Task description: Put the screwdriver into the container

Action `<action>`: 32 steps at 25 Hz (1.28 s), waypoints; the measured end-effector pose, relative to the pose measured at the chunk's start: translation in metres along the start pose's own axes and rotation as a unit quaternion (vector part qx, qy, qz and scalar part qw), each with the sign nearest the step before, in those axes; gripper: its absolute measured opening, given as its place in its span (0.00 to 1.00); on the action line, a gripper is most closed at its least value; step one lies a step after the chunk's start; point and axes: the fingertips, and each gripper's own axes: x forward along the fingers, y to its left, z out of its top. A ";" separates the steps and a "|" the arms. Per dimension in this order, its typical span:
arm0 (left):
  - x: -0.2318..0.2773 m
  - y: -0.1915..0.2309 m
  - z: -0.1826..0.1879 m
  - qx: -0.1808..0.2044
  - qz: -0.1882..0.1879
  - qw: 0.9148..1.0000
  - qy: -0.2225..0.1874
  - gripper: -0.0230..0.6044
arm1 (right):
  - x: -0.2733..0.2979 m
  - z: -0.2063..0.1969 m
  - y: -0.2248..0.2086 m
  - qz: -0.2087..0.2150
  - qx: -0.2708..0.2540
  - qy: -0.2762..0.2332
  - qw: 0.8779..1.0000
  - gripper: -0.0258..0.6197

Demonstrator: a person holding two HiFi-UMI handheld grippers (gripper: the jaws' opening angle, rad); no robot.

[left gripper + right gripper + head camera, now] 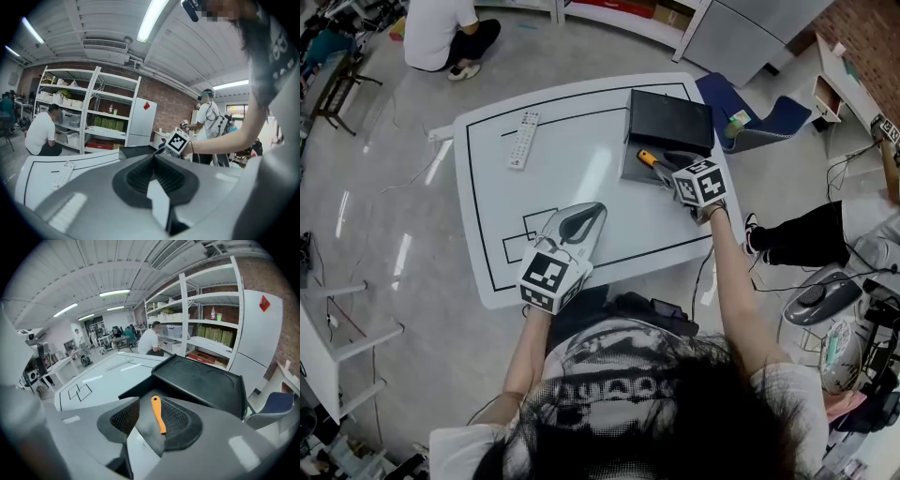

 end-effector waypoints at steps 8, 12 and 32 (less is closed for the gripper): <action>-0.001 -0.026 0.007 0.012 -0.012 1.000 0.000 0.04 | -0.074 0.008 0.043 0.018 0.042 -0.107 0.993 0.25; 0.001 -0.048 0.005 0.009 -0.019 1.000 0.001 0.04 | -0.106 -0.006 0.065 0.019 0.064 -0.142 0.988 0.24; -0.007 -0.201 -0.018 0.015 -0.052 0.998 0.008 0.04 | -0.249 -0.125 0.137 0.018 0.112 -0.210 0.971 0.14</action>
